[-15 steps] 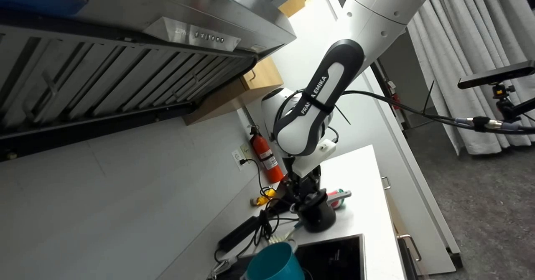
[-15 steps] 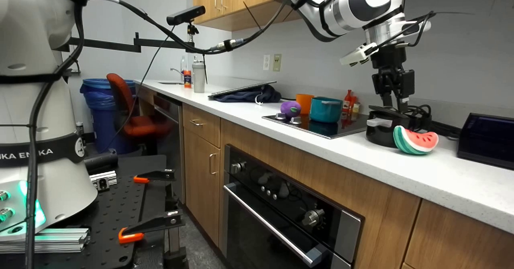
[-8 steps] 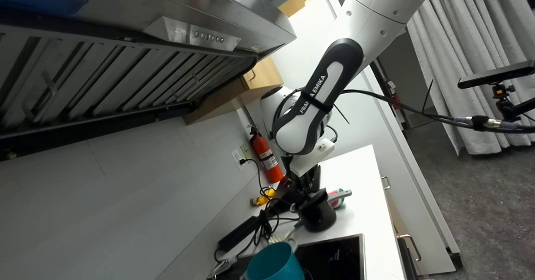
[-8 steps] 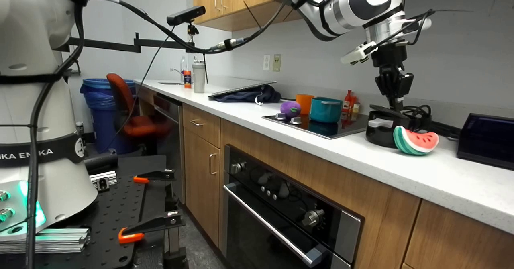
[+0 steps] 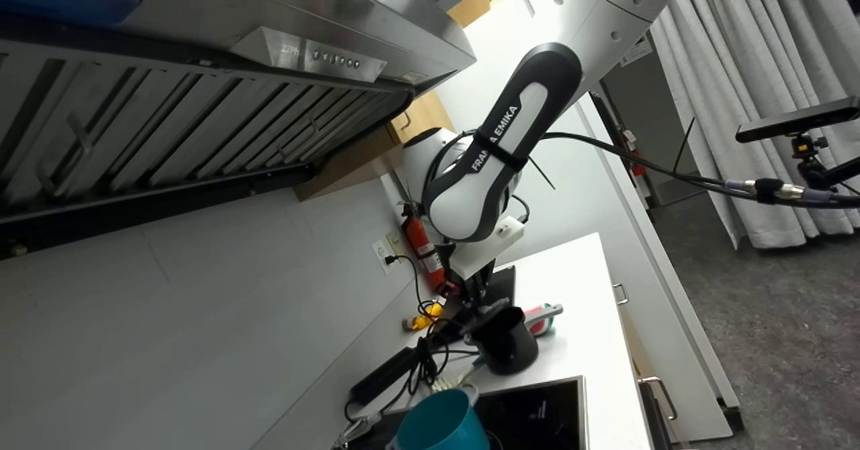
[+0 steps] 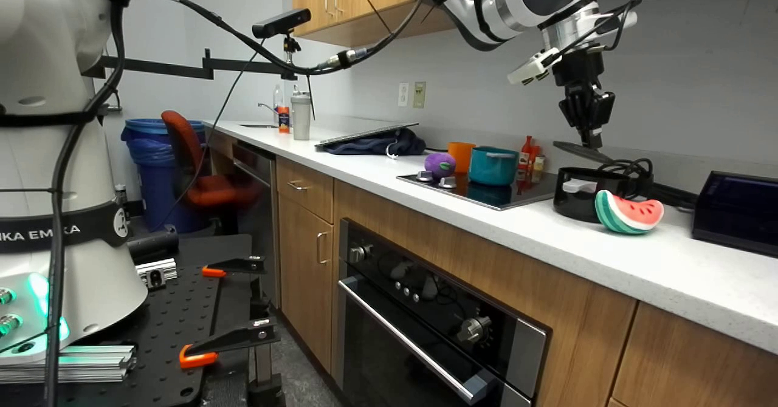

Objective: Transfer the lid from the black pot to the blue pot

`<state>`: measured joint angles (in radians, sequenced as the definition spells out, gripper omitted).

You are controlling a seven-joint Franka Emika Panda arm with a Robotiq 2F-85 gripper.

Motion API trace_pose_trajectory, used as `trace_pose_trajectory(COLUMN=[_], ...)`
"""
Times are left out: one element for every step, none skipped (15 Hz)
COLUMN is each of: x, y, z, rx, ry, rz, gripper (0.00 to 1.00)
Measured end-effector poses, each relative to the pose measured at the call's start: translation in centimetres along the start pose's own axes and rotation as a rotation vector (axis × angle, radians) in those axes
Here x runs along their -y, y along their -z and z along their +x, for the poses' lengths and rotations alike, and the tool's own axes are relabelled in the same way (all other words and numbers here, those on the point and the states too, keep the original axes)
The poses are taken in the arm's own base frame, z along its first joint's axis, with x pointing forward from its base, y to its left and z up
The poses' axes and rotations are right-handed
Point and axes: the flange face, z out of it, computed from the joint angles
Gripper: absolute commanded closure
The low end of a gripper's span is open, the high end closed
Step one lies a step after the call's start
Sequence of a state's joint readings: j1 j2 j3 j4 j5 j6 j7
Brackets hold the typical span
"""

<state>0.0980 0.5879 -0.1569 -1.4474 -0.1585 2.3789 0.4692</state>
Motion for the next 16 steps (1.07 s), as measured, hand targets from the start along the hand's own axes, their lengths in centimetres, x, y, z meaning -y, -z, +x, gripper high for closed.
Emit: trace_pose_trajectory(x=[0.5, 1.1, 1.6, 2.0, 2.5, 3.0, 3.5, 4.1, 4.7, 5.4, 6.2, 7.0, 7.9, 8.8, 9.6, 10.3], y=[0.9, 1.8, 2.7, 3.4, 4.0, 4.5, 4.8, 5.0, 5.2, 5.3, 5.5, 5.6, 5.6, 5.7, 5.8, 5.8], z=[0.1, 0.1, 0.2, 0.2, 0.1, 0.0, -0.1, -0.3, -0.4, -0.7, -0.9, -1.3, -1.7, -2.1, -2.6, -3.1], rx=[-0.015, -0.029, -0.041, -0.051, -0.059, -0.065, -0.071, -0.079, -0.087, -0.095, -0.102, -0.109, -0.114, -0.118, -0.120, -0.121], ry=[0.004, 0.007, 0.010, 0.015, 0.021, 0.029, 0.038, 0.047, 0.057, 0.066, 0.076, 0.087, 0.098, 0.110, 0.122, 0.134], rz=[0.001, 0.004, 0.007, 0.011, 0.015, 0.019, 0.023, 0.029, 0.036, 0.046, 0.056, 0.067, 0.079, 0.090, 0.099, 0.109], gripper=[0.96, 0.96, 0.96, 0.96, 0.96, 0.96, 0.96, 0.96, 0.96, 0.96, 0.96, 0.96, 0.96, 0.96, 0.96, 0.96])
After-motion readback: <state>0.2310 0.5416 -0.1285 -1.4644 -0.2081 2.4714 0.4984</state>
